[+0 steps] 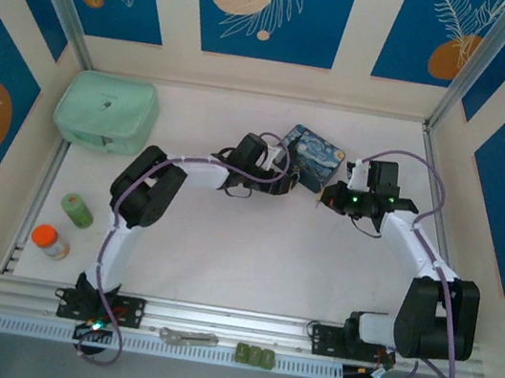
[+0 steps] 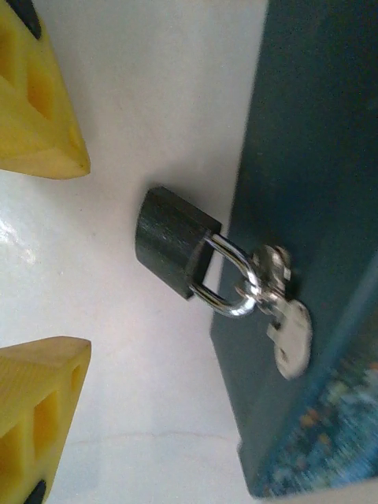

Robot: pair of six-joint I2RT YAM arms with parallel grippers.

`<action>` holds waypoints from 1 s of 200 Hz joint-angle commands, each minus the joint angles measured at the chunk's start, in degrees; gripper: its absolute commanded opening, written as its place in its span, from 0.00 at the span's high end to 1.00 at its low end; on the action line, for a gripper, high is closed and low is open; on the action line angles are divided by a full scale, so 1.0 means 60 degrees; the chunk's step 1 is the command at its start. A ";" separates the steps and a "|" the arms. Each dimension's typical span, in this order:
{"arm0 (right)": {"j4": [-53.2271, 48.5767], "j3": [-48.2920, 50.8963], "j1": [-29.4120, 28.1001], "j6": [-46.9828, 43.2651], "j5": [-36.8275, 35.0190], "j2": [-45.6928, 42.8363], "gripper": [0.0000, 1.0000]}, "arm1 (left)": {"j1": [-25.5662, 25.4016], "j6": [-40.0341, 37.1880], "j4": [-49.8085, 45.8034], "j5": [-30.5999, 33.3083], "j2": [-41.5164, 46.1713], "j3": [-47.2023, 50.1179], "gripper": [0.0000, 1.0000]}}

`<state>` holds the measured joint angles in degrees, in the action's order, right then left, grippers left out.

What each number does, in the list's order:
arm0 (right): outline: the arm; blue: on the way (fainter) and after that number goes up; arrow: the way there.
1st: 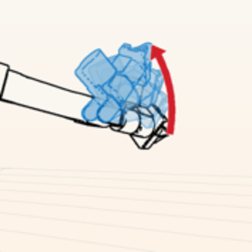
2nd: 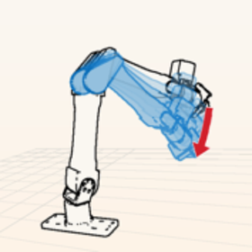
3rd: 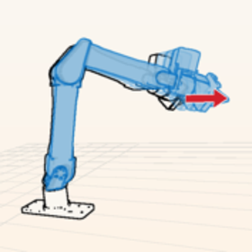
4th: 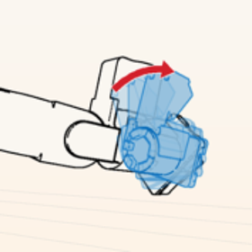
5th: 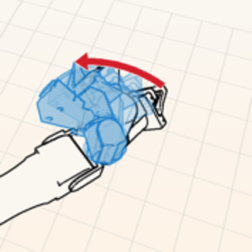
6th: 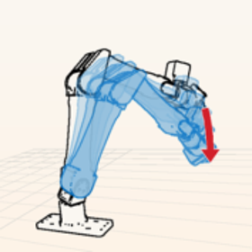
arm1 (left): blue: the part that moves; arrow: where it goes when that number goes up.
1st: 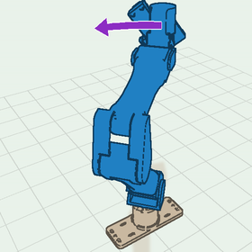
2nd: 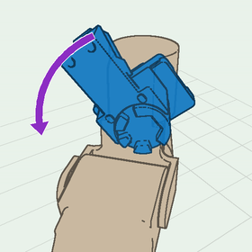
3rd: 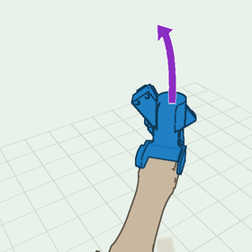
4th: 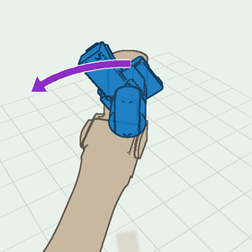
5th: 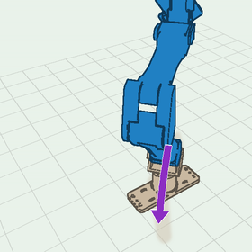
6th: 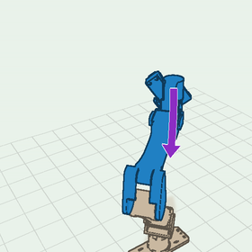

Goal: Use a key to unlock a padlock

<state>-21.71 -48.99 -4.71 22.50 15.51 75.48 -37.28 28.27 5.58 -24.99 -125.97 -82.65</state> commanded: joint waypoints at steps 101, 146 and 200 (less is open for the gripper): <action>0.0560 0.0219 0.0053 0.0223 0.0756 -0.0617 1.00 | -0.0026 -0.0775 0.0029 0.1418 -0.1232 -0.1018 0.45; 0.0731 0.0277 -0.0035 0.0343 0.0799 -0.0587 1.00 | -0.0191 -0.0721 0.0251 0.1832 -0.1610 -0.1449 0.44; 0.0777 0.0299 -0.0079 0.0351 0.0812 -0.0628 1.00 | -0.0245 -0.0470 0.0948 0.2075 -0.1484 -0.1283 0.46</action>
<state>-17.37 -48.07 -4.86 24.03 18.65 72.86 -38.74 25.43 8.73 -15.27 -132.31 -90.67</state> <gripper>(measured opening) 0.058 0.548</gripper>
